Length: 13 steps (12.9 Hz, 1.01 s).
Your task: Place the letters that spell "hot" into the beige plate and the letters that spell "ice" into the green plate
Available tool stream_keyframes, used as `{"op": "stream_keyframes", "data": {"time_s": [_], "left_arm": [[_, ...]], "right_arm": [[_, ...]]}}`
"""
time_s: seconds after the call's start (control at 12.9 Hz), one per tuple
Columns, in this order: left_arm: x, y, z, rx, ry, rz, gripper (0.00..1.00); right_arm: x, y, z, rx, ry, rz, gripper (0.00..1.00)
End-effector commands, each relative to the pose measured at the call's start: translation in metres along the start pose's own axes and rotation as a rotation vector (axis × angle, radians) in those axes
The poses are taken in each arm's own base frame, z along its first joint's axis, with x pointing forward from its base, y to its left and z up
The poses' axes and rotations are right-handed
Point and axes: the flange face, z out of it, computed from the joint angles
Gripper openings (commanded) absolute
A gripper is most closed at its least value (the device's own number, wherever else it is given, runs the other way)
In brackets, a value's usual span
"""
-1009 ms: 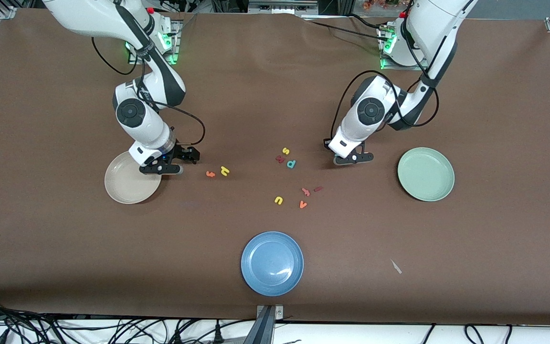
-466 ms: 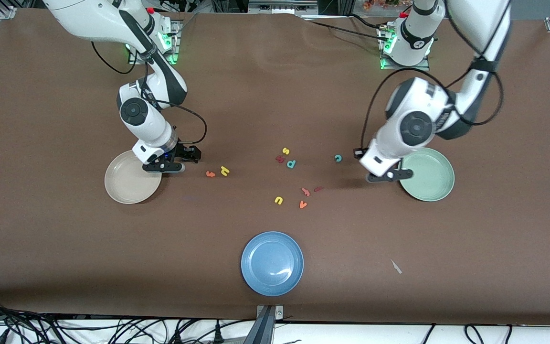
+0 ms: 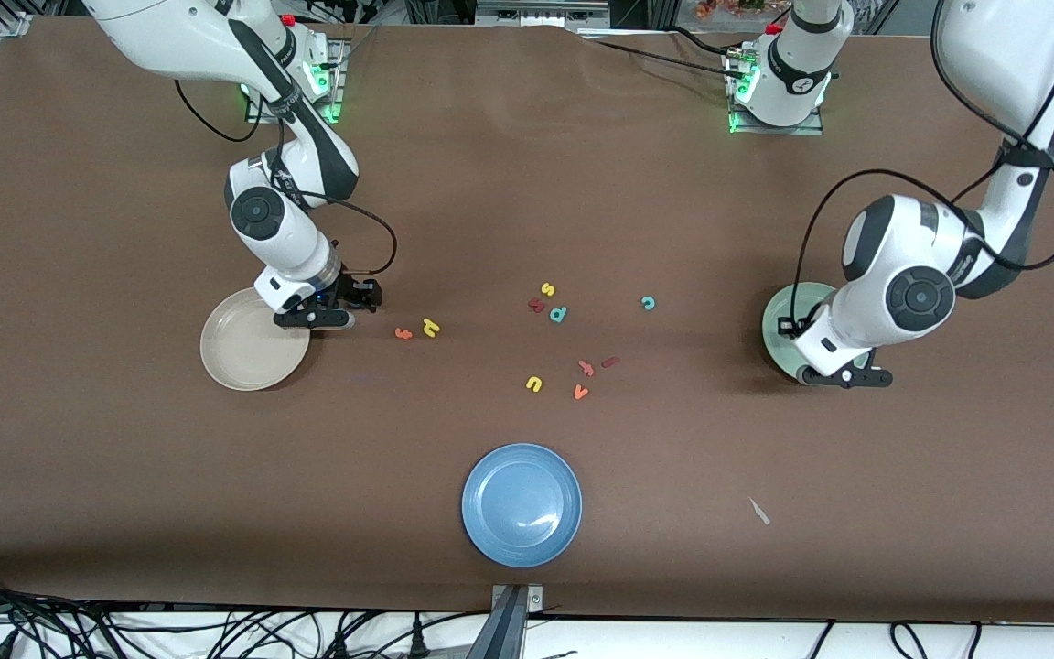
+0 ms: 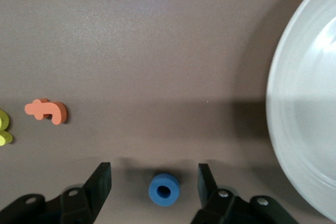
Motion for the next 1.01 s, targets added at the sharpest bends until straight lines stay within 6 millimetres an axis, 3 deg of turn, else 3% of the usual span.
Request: {"op": "stream_keyframes", "data": {"time_s": [0.0, 0.08, 0.16, 0.23, 0.31, 0.47, 0.62, 0.78, 0.93], "left_arm": [[0.013, -0.011, 0.031, 0.008, 0.009, 0.031, 0.08], [0.012, -0.010, 0.033, 0.008, 0.006, 0.032, 0.24], [0.012, -0.011, 0.033, 0.008, 0.004, 0.032, 0.88], [0.012, -0.008, 0.026, 0.011, 0.008, 0.040, 1.00], [0.011, -0.006, 0.010, 0.006, 0.027, 0.031, 1.00], [0.009, 0.022, -0.026, -0.029, 0.036, 0.034, 1.00], [0.009, 0.053, -0.056, -0.106, 0.002, -0.057, 1.00], [-0.001, 0.098, -0.069, -0.132, -0.006, -0.165, 1.00], [-0.015, 0.145, -0.064, -0.139, -0.036, -0.254, 1.00]], "right_arm": [[-0.009, 0.001, 0.007, 0.009, 0.023, 0.001, 0.72], [-0.011, 0.001, 0.010, 0.012, 0.026, 0.001, 0.68], [-0.012, 0.002, 0.012, 0.012, 0.023, 0.001, 0.66], [-0.013, 0.002, 0.012, 0.011, 0.021, 0.001, 0.66], [-0.013, 0.002, 0.013, 0.011, 0.020, 0.001, 0.66], [-0.013, 0.002, 0.013, 0.011, 0.020, 0.001, 0.64], [-0.014, 0.002, 0.013, 0.010, 0.018, 0.001, 0.55], [-0.015, 0.003, 0.013, 0.009, 0.017, -0.004, 0.46], [-0.016, 0.003, 0.014, 0.008, 0.014, -0.005, 0.30]]}}
